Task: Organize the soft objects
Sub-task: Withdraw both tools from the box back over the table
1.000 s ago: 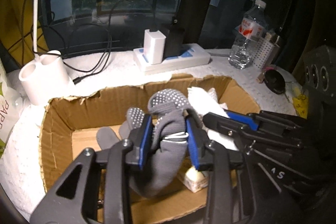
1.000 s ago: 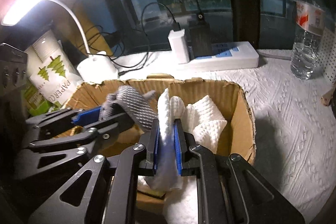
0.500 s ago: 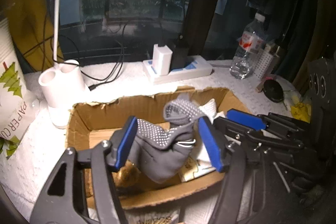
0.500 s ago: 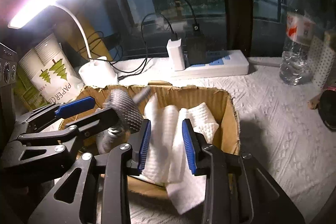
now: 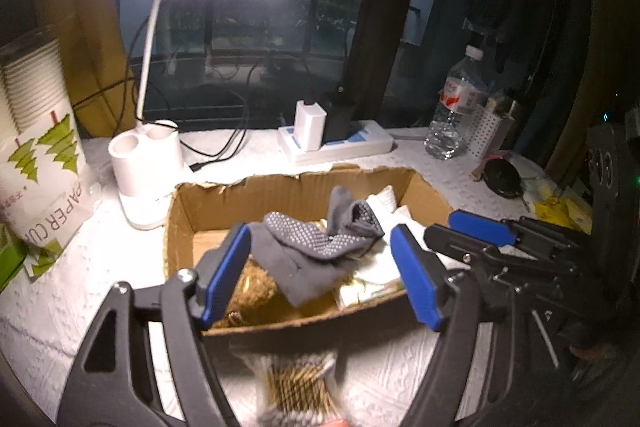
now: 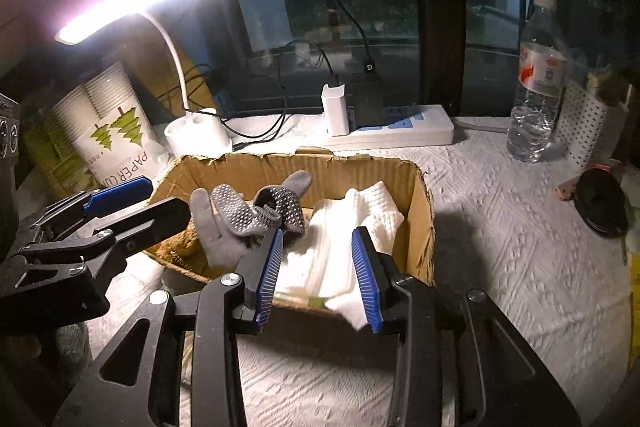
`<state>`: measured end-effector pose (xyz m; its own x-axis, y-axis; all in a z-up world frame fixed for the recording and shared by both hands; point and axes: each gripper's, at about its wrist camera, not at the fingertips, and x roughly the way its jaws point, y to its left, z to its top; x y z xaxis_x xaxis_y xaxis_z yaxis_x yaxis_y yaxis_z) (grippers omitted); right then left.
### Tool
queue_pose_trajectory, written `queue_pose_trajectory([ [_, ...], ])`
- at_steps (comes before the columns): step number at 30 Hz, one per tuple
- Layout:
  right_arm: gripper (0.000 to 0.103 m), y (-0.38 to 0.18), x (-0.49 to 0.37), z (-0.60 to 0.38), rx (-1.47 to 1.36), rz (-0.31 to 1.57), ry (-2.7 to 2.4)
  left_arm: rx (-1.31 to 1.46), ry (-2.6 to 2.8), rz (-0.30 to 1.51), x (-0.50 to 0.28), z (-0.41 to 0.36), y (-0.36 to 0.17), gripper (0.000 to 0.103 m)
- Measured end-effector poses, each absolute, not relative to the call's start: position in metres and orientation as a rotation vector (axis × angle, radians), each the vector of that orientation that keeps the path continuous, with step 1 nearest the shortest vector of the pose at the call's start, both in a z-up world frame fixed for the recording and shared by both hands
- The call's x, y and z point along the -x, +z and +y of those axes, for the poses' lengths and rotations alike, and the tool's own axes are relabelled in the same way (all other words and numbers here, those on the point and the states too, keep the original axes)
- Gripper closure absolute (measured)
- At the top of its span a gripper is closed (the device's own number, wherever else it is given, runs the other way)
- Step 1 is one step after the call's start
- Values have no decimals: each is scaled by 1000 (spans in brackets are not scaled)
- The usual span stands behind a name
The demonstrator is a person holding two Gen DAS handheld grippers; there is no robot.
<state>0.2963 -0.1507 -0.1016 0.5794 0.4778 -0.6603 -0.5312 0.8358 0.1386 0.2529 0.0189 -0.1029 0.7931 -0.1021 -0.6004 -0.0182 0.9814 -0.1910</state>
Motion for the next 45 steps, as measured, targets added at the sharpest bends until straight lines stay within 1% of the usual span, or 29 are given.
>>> queue_pose_trajectory([
  [11, 65, -86, -257, -150, 106, 716, 611, 204, -32, 612, -211, 31, -92, 28],
  [22, 65, -89, -225, -146, 113, 725, 620, 201, -25, 624, -179, 40, -95, 28],
  [45, 65, -99, -157, -130, 161, 754, 638, 231, -19, 671, -103, 55, -118, 28],
])
